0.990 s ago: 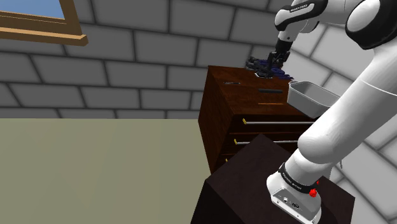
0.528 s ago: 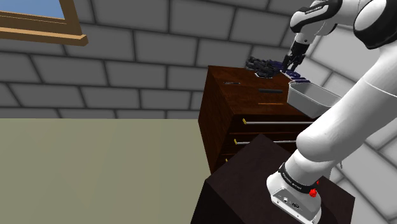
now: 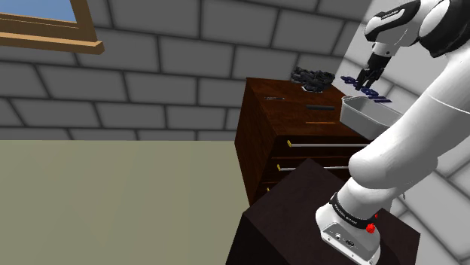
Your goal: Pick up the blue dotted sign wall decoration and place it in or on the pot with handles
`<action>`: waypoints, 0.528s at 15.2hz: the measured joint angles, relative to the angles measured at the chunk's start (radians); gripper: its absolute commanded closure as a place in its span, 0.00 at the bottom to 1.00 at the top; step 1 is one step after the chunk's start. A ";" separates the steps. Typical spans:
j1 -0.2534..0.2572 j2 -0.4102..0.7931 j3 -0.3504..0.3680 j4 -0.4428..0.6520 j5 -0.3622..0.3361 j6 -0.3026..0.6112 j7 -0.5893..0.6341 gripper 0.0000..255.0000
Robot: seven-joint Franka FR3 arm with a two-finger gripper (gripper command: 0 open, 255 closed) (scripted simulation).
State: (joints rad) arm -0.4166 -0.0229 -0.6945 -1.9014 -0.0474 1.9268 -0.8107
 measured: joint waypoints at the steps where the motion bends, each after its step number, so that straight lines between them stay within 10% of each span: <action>1: -0.012 0.008 -0.013 0.005 0.006 0.002 -0.027 1.00; 8: -0.122 0.131 -0.101 0.117 0.108 -0.018 -0.252 1.00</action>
State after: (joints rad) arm -0.5389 0.1081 -0.7959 -1.7844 0.0602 1.9083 -1.0627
